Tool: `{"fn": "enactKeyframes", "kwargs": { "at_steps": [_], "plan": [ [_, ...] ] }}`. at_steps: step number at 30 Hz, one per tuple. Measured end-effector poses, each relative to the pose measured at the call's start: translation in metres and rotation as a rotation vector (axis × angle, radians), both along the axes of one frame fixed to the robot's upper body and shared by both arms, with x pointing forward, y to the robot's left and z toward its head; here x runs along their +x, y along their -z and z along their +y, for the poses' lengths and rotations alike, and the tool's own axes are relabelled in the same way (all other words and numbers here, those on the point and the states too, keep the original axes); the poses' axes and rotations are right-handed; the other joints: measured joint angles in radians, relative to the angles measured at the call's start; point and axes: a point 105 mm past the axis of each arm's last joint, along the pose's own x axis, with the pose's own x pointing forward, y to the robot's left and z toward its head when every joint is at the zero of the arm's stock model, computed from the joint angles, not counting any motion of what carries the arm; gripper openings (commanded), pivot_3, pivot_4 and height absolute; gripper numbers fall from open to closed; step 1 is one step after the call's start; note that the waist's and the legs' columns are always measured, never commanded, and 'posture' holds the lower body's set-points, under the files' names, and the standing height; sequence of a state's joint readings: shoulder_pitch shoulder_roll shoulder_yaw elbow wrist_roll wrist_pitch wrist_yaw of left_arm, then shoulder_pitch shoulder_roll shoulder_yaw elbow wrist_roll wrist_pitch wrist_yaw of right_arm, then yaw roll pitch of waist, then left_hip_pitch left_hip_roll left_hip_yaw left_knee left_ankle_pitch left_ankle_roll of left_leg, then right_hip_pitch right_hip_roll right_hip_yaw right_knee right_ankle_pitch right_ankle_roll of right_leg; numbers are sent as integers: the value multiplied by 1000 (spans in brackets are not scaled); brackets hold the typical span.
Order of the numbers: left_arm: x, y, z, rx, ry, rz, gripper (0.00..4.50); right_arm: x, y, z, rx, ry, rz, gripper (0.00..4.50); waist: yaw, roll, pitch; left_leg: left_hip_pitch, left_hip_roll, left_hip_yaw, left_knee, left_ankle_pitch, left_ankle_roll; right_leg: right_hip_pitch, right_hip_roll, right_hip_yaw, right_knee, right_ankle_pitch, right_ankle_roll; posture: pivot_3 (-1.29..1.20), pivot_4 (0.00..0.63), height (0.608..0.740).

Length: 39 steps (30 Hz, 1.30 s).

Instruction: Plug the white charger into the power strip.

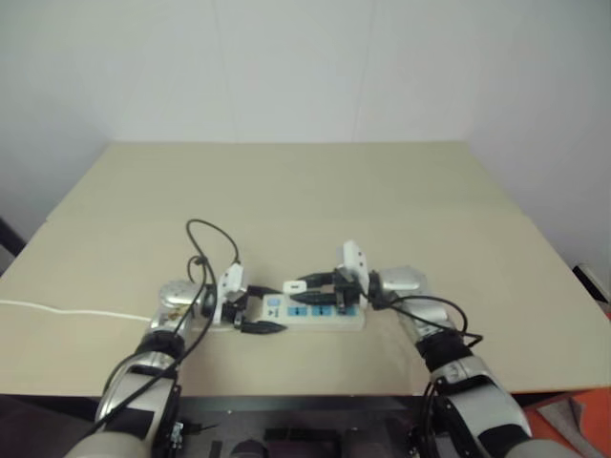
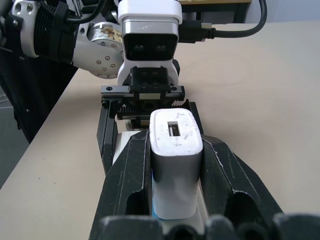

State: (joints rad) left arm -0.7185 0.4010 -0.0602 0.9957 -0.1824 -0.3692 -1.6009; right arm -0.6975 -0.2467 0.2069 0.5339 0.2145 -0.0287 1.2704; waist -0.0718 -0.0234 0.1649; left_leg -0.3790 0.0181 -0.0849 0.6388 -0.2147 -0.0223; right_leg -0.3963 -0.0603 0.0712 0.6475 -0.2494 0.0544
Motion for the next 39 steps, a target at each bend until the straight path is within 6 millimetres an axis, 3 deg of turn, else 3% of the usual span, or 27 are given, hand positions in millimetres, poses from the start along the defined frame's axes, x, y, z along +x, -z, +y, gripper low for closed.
{"fn": "enactKeyframes", "kwargs": {
  "at_steps": [7,28,32,38,39],
  "plan": [
    [0,1,0,0,-3,3,3292,4,-1,1,-25,-2,57,1131,-1,0,0,3,0,0,0,0,0,3,0,0,0,0,0,0,150,740],
    [0,2,1,1,-8,4,3292,1,3,1,-14,7,4,1131,-1,0,-1,7,0,0,-2,0,0,6,0,0,-1,-1,0,0,150,740],
    [0,2,0,-1,-7,1,3292,1,16,-2,-59,22,25,2422,1,-1,-1,7,0,0,-2,0,0,6,0,0,-2,-1,0,0,150,740],
    [0,2,0,0,-8,-1,3292,2,16,-1,-67,28,27,4386,1,-1,-1,7,0,0,-2,0,0,7,0,0,-2,-1,0,0,150,740],
    [0,2,0,-1,-8,-1,3292,2,16,-1,-67,27,27,4450,1,-1,-1,7,0,0,-2,0,0,7,0,0,-2,-1,0,0,150,740]
  ]
}}
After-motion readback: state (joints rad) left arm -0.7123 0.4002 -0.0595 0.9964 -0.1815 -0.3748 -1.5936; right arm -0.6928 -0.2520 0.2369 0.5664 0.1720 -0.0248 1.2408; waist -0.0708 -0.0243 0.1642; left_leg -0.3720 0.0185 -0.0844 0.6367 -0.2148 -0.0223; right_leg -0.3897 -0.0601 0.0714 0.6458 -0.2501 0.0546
